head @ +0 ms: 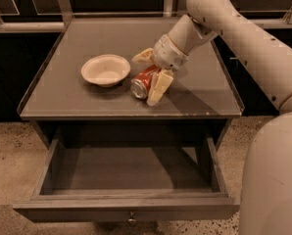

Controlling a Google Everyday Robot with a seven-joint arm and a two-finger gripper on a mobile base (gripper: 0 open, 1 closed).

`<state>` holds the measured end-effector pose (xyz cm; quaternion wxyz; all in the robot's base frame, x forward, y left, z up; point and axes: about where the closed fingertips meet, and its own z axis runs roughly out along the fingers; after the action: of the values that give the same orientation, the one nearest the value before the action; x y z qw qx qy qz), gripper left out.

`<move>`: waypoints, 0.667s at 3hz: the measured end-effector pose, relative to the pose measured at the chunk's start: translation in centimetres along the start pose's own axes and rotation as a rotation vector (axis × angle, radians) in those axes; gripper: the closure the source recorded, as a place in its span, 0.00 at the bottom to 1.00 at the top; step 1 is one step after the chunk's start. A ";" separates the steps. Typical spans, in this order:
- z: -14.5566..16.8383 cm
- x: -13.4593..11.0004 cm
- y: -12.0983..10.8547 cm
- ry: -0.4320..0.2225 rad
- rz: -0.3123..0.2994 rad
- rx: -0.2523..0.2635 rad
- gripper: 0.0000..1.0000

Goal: Place coke can into top drawer

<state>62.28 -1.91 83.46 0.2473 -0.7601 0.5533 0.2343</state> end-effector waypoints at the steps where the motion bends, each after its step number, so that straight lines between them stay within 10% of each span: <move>1: -0.2 -0.2 0.0 0.000 0.000 0.000 0.43; 2: -0.2 -0.2 0.0 0.000 0.000 0.000 0.66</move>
Offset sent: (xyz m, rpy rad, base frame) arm 0.0000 0.0000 0.0032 0.0000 0.0000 0.0000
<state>62.28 -1.91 83.78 0.2473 -0.7601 0.5533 0.2343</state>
